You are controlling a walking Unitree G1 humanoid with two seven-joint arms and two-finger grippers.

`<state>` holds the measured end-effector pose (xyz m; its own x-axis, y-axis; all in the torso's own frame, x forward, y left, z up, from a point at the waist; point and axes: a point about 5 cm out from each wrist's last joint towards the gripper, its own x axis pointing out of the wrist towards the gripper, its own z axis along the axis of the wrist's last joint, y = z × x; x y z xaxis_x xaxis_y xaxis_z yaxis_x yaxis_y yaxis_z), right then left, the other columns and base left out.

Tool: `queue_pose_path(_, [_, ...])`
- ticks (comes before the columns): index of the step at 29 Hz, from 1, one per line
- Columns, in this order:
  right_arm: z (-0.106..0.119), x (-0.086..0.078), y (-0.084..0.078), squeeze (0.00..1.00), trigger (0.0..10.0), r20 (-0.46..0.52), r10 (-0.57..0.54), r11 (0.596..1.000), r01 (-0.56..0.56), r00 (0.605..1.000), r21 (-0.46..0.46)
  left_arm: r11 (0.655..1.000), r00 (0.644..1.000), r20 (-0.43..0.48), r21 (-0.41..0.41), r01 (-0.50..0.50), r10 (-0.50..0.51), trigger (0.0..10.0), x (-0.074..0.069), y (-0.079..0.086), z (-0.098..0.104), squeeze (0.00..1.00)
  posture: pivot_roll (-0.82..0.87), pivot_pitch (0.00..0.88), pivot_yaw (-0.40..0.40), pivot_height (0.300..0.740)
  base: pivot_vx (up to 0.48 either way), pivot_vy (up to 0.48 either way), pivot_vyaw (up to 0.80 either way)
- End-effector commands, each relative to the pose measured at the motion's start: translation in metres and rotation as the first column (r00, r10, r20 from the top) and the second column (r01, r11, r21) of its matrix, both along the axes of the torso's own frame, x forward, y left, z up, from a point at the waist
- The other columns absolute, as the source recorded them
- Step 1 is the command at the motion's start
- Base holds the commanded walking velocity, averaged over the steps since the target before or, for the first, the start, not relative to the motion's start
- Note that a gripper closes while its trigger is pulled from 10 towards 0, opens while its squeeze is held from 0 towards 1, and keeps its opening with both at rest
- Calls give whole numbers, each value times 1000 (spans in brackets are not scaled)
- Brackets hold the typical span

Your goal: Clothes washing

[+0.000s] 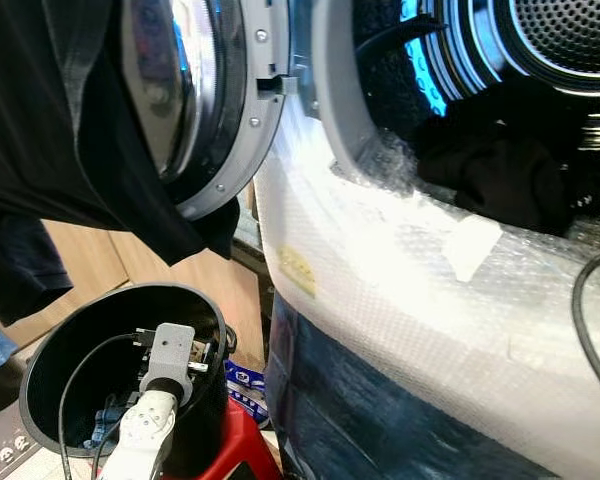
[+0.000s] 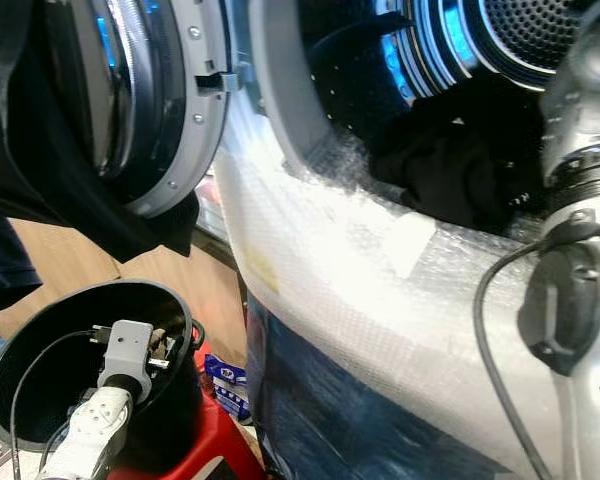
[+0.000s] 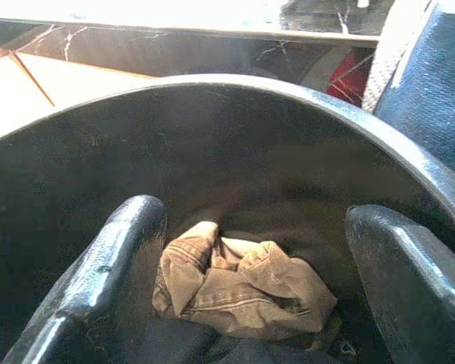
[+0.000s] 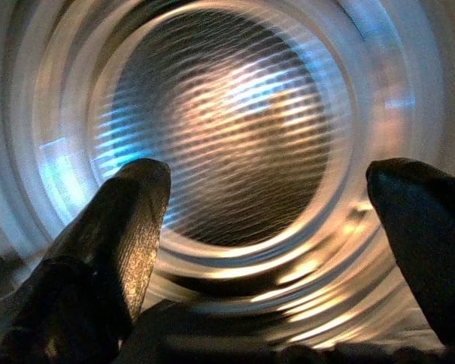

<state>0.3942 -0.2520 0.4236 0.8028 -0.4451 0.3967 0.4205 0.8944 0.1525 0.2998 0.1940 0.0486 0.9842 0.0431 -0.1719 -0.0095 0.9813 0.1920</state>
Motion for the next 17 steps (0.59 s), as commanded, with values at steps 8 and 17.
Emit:
queue_pose_path(8, [1,7,39,0,10000,56,384,919,-387,922,73,1000,1000,-8,-8,20,-20,10000,-2,-3,-1,0,110,0,7,740,0,0,0])
queue_pose_path(17, [-1,-15,48,0,10000,66,472,876,-476,879,75,1000,1000,-5,-9,17,-17,10000,-3,-3,0,0,99,0,1,740,0,0,0])
